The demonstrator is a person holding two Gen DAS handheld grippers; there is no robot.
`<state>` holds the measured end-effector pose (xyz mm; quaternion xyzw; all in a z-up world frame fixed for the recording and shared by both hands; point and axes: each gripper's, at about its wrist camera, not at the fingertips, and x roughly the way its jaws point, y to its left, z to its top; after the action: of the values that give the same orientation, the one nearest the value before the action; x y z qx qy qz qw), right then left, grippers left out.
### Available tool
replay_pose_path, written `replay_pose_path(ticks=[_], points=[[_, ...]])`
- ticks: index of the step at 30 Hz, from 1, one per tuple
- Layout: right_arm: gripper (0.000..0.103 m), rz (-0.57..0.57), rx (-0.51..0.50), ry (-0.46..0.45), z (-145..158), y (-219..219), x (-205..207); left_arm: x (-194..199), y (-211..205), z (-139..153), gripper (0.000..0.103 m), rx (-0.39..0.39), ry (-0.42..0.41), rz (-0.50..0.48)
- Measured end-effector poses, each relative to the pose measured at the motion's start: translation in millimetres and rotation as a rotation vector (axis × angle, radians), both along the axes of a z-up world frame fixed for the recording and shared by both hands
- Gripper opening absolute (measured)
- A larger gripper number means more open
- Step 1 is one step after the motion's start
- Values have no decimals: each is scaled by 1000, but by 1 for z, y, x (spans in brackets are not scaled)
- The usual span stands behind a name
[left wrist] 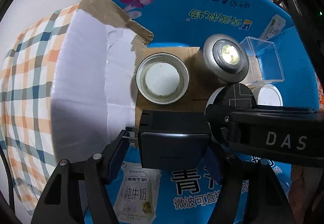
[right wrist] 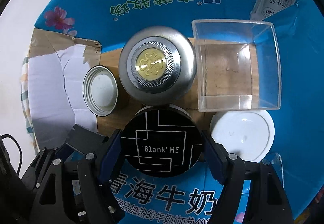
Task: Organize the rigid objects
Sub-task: 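Carry both into the blue box and lower them beside the silver tin, then open both tools and lift them out of the blue box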
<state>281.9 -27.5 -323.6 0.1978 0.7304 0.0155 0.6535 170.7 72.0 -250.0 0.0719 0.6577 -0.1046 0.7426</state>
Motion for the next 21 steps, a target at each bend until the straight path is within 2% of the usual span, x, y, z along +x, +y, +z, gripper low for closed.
replay_pose_path(ticks=[12, 18, 21], points=[[78, 43, -30, 65, -12, 9, 19, 8, 8, -16, 69, -56, 82, 33], [79, 59, -19, 107, -13, 8, 10, 8, 15, -20, 70, -70, 137, 40], [82, 65, -2, 117, -15, 9, -1, 7, 18, -18, 70, -72, 137, 44]])
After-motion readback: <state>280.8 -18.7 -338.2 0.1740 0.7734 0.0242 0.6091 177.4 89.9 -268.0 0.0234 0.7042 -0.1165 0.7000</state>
